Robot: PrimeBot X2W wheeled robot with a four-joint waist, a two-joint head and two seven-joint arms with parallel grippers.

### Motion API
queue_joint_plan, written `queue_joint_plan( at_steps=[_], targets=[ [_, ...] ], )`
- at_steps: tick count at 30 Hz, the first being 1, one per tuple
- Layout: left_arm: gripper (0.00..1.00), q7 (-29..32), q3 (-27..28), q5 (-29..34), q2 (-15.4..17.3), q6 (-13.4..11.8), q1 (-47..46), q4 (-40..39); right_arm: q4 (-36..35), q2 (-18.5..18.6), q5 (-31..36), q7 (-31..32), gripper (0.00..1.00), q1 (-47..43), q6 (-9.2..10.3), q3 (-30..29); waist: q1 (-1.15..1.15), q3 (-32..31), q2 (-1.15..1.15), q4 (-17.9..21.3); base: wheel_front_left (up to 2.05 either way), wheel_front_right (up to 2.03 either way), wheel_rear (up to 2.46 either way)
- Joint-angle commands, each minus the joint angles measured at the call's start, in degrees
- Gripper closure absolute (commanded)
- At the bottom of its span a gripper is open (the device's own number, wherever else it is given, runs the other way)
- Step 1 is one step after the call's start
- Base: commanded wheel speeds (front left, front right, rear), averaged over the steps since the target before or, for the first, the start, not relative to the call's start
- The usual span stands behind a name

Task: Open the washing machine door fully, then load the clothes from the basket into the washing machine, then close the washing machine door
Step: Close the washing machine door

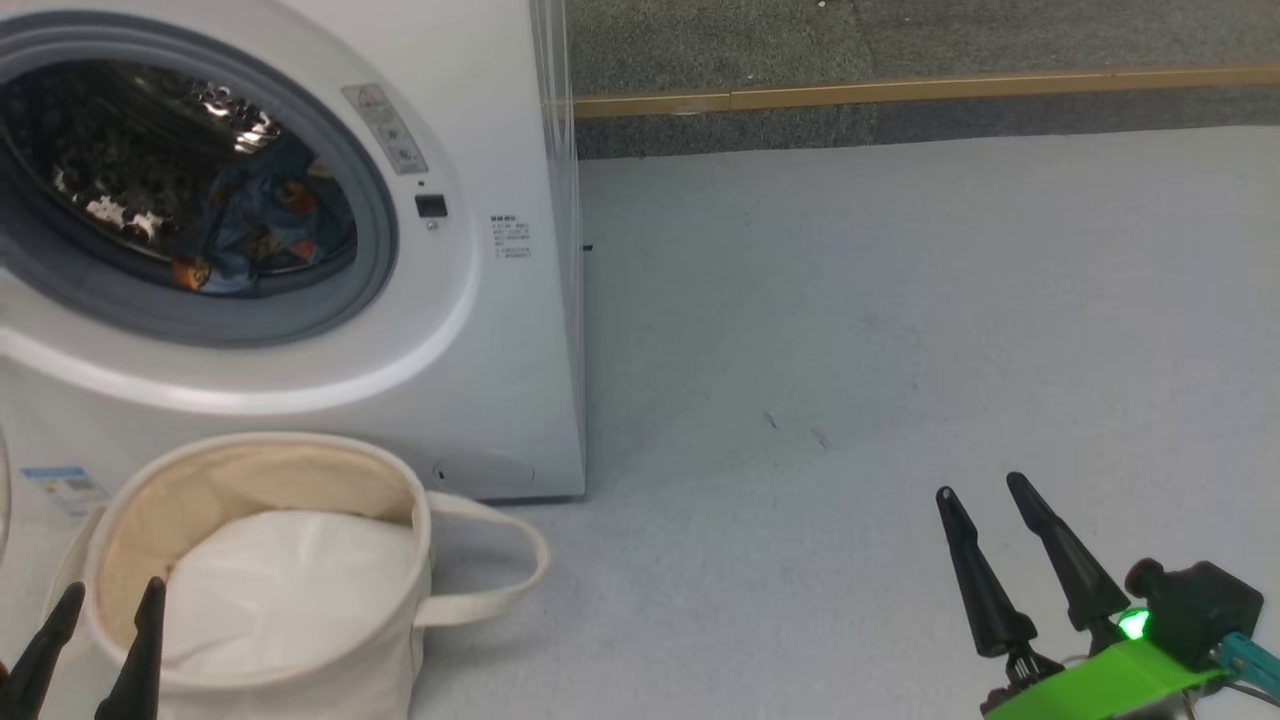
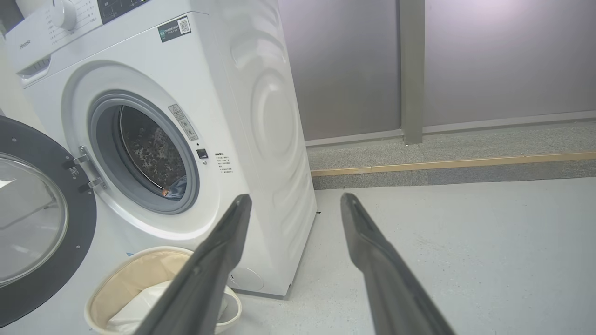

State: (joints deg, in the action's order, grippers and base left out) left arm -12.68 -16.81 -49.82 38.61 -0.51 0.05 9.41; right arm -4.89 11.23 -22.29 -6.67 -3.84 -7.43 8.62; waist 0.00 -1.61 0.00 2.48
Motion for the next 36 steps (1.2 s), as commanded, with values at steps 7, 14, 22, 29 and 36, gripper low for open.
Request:
queue_joint_plan(
  at_steps=[7,14,22,29,36],
  targets=[
    [0.00,-0.8,3.2,0.7,3.3,-0.4,-2.1,-1.4,-1.8,0.4,-0.2,-1.0,0.00,1.8,-0.06,1.3,0.00,0.1,0.00,-0.2,-1.84,1.78,0.06],
    [0.00,-1.1,3.8,0.6,3.2,-1.1,-2.0,-1.2,-1.5,0.3,-0.2,-1.2,0.00,1.9,-0.06,1.7,0.00,0.2,0.00,-0.7,-0.87,0.87,0.00],
    [0.00,-1.3,4.3,0.9,3.1,-1.9,-2.0,-1.3,-1.3,0.2,-0.2,-1.4,0.00,2.3,-0.06,1.9,0.00,0.2,0.00,-2.6,-0.07,0.07,0.00],
    [0.00,-1.4,5.3,-0.3,2.7,-2.4,-2.4,-1.6,-0.9,0.1,-0.3,-1.5,0.00,2.9,-0.06,2.5,0.00,0.3,0.00,-5.9,0.00,0.00,0.00],
    [0.00,-1.5,6.8,-1.5,2.0,-3.3,-2.9,-2.4,-0.3,-0.2,-0.7,-1.6,0.00,4.1,-0.06,3.7,0.00,0.4,0.00,-11.2,0.00,0.00,0.00]
  ],
)
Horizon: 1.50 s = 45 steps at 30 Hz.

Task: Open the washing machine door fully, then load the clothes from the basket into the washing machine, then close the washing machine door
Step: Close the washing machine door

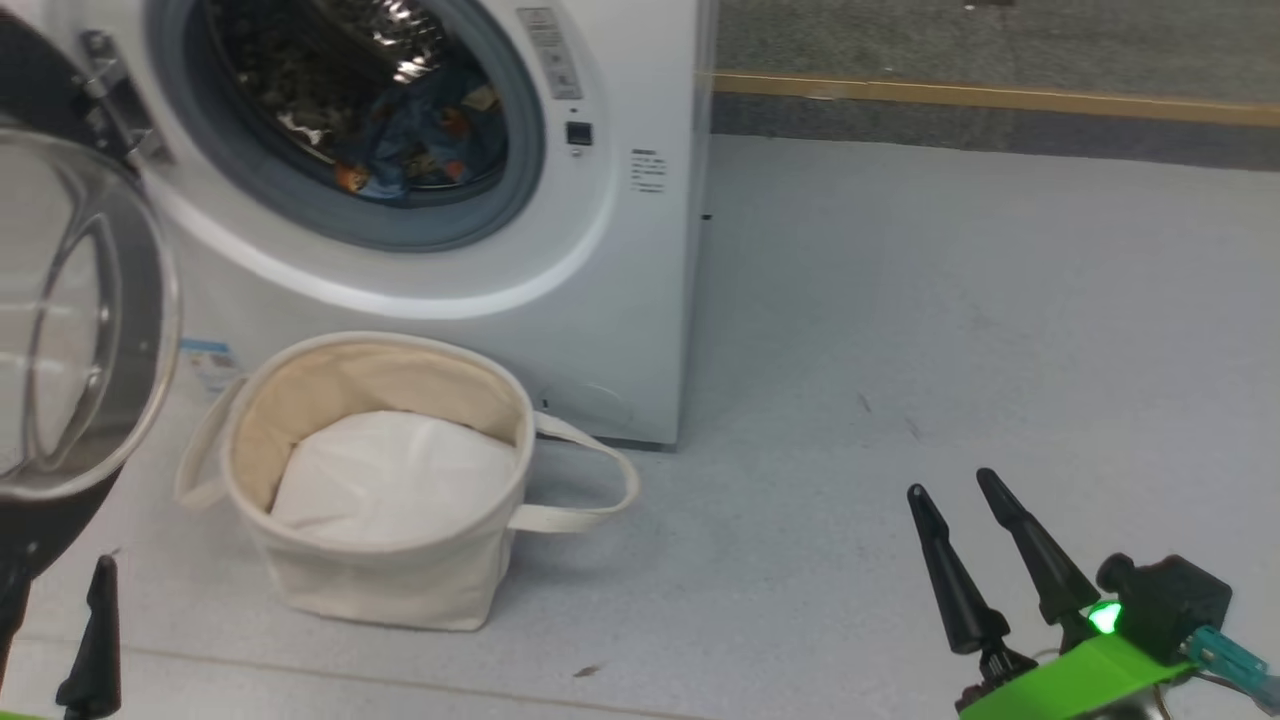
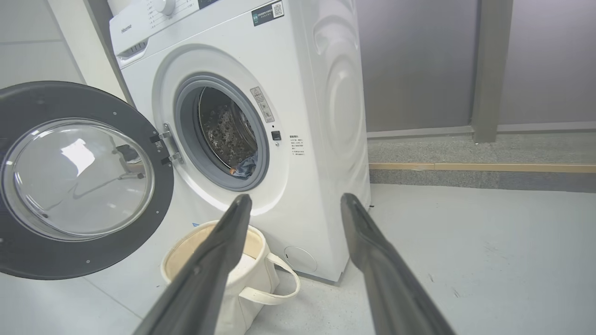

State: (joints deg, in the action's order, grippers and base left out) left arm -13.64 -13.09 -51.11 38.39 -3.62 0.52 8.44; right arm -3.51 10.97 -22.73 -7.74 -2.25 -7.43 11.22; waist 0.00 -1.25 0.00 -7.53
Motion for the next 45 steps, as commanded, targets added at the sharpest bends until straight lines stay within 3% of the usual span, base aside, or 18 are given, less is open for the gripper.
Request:
queue_joint_plan(
  at_steps=[1,20,27,28,29,30,38,45],
  targets=[
    [0.00,-0.7,3.5,-0.4,1.7,-0.7,-3.7,-1.7,-1.5,0.1,-0.3,-0.6,0.00,2.8,-0.06,1.3,0.00,0.1,0.00,-3.1,0.00,0.00,0.00],
    [0.00,0.1,3.4,-1.4,-0.6,-3.0,-7.2,-2.3,-0.5,-0.2,-0.7,-0.7,0.00,4.6,-0.06,3.2,0.00,-0.2,0.00,-18.2,0.00,0.00,0.00],
    [0.00,0.5,4.0,-3.2,-1.6,-3.2,-8.5,-1.5,0.4,-0.6,-1.0,-1.0,0.00,5.1,-0.06,4.4,0.00,-0.7,0.00,-20.9,0.00,0.00,0.00],
    [0.66,0.7,4.3,-3.9,-1.8,-2.9,-8.7,-1.4,0.5,-0.6,-1.0,-1.0,0.00,5.2,-0.06,4.6,0.00,-0.7,0.00,-21.0,0.00,0.00,0.00],
    [0.96,1.0,4.6,-4.8,-1.9,-2.5,-8.8,-1.1,0.6,-0.7,-1.1,-1.1,0.00,5.3,-0.06,4.8,0.00,-0.8,0.00,-21.1,0.00,0.00,0.00],
    [1.00,1.2,5.2,-5.7,-1.9,-2.2,-8.9,-0.7,0.8,-0.7,-1.2,-1.1,0.00,5.4,-0.06,5.0,0.00,-0.8,0.00,-21.2,0.00,0.00,0.00],
    [1.00,3.7,13.4,-16.3,-0.6,1.3,-11.7,4.6,1.1,-0.5,-1.1,-0.7,0.00,6.1,-0.06,6.0,0.00,-0.1,0.00,-20.7,0.00,0.00,0.00],
    [1.00,9.6,20.5,-28.0,1.1,5.3,-19.3,13.7,0.3,0.2,-0.3,1.1,0.00,7.9,-0.06,6.8,0.00,2.5,0.00,-20.1,0.00,0.00,0.00]
  ],
)
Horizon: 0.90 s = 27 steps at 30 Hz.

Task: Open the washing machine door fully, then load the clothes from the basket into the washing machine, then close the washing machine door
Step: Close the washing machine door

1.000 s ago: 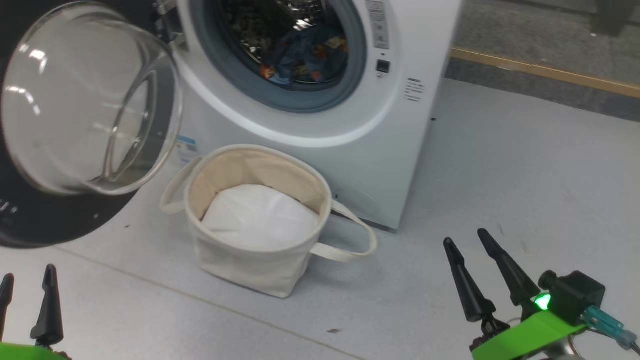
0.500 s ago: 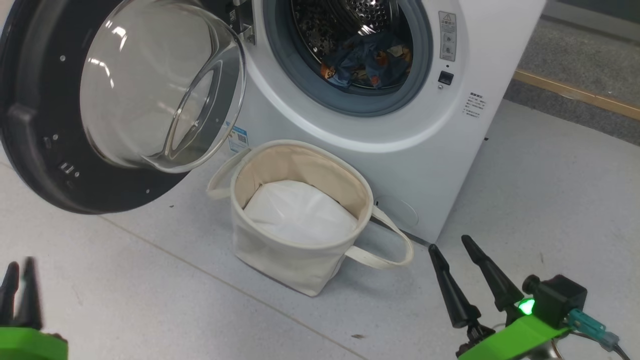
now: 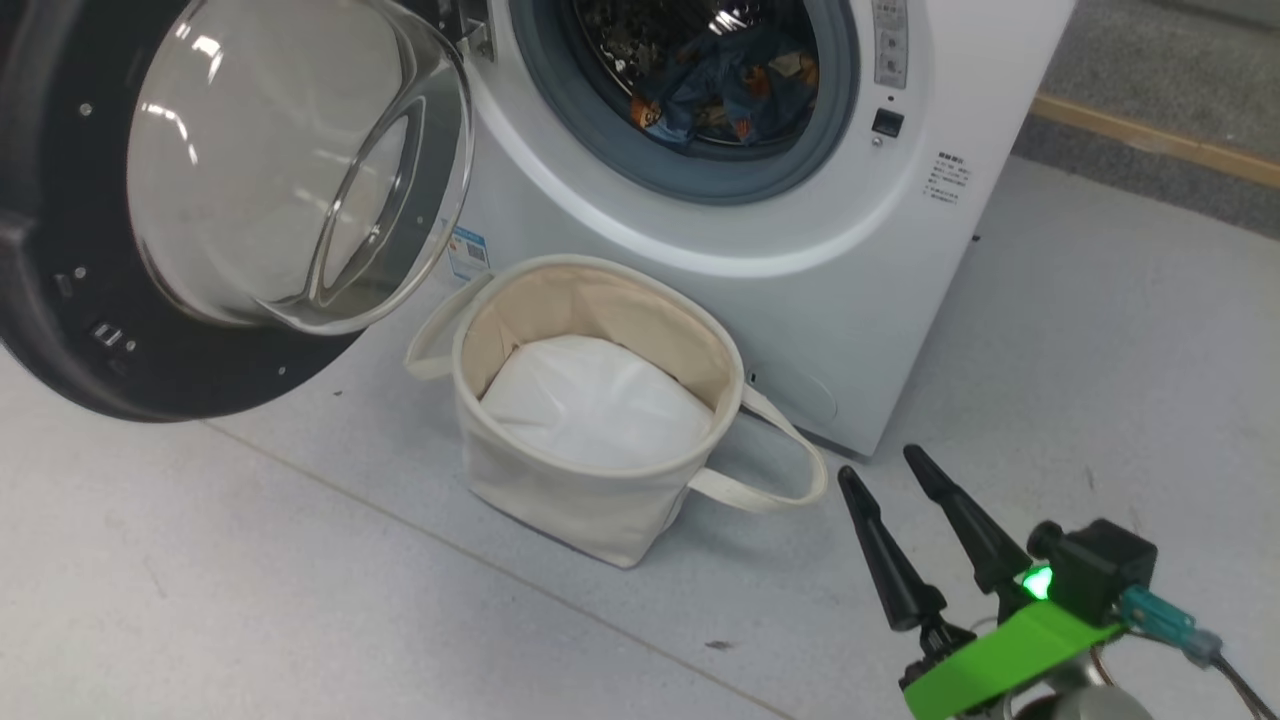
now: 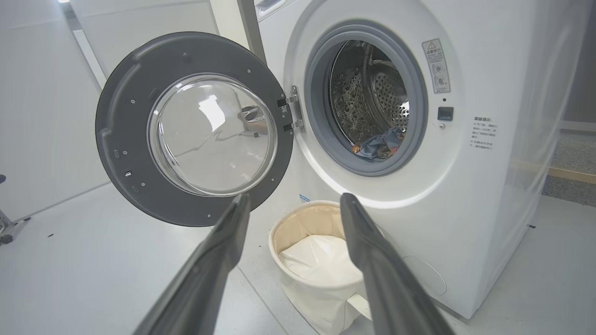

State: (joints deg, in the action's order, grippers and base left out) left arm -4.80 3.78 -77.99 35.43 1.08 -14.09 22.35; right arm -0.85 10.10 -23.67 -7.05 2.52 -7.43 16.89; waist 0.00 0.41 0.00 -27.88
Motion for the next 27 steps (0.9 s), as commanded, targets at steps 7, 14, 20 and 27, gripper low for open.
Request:
queue_joint_plan(
  at_steps=[7,14,20,27],
  targets=[
    [1.00,5.6,7.3,-8.7,5.1,3.4,-14.4,9.9,-3.8,2.0,2.0,3.2,0.00,5.8,-0.06,1.9,0.00,4.5,0.00,0.6,0.00,0.00,0.00],
    [1.00,10.3,9.4,-14.3,5.8,5.5,-25.9,22.4,-6.0,3.5,3.5,7.0,0.00,8.4,-0.06,1.8,0.00,8.7,0.00,1.0,0.00,0.00,0.00],
    [1.00,16.1,8.9,-16.1,7.0,6.2,-33.8,31.1,-8.5,4.7,5.0,10.5,0.00,10.2,-0.06,1.5,0.00,12.4,0.00,1.7,0.00,0.00,0.00],
    [1.00,19.6,7.8,-15.9,8.3,6.4,-41.3,38.1,-12.0,5.8,7.1,14.3,0.00,11.7,-0.06,0.6,0.00,17.1,0.00,2.5,0.00,0.00,0.00]
  ],
)
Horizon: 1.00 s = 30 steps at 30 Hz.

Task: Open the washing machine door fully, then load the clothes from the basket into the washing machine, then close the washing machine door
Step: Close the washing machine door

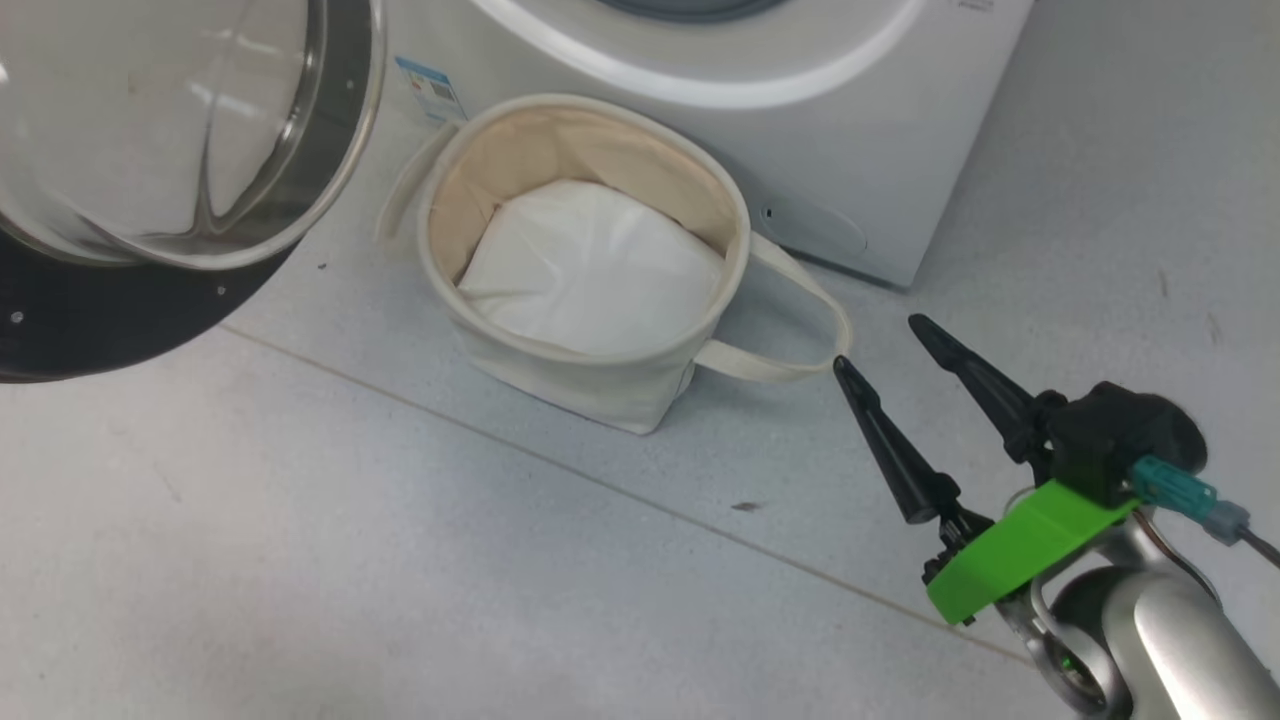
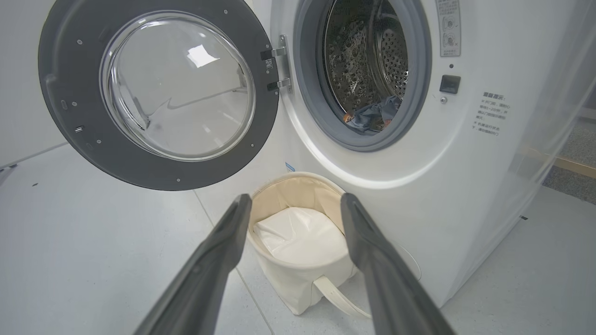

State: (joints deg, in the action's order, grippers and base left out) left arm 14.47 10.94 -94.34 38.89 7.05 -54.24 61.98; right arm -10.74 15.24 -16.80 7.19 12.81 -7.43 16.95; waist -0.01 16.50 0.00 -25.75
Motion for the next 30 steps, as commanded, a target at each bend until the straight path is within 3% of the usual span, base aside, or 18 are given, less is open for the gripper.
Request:
queue_joint_plan(
  at_steps=[1,15,30],
  targets=[
    [1.00,0.7,0.6,0.5,4.7,0.4,-2.0,-1.3,-2.6,0.7,0.6,0.6,0.00,1.6,-0.06,0.4,0.01,1.7,0.00,0.4,0.00,0.00,0.00],
    [1.00,2.9,0.3,1.4,3.4,0.4,-4.8,-4.1,-7.3,0.9,4.0,4.3,0.00,2.8,-0.06,-0.6,0.01,7.8,0.00,1.7,0.00,0.00,0.00],
    [1.00,13.0,-3.0,3.0,1.2,0.4,2.0,-12.9,-5.3,0.5,3.1,2.1,0.00,1.7,-0.06,-0.1,0.01,3.8,0.00,1.3,0.00,0.00,0.00]
  ],
)
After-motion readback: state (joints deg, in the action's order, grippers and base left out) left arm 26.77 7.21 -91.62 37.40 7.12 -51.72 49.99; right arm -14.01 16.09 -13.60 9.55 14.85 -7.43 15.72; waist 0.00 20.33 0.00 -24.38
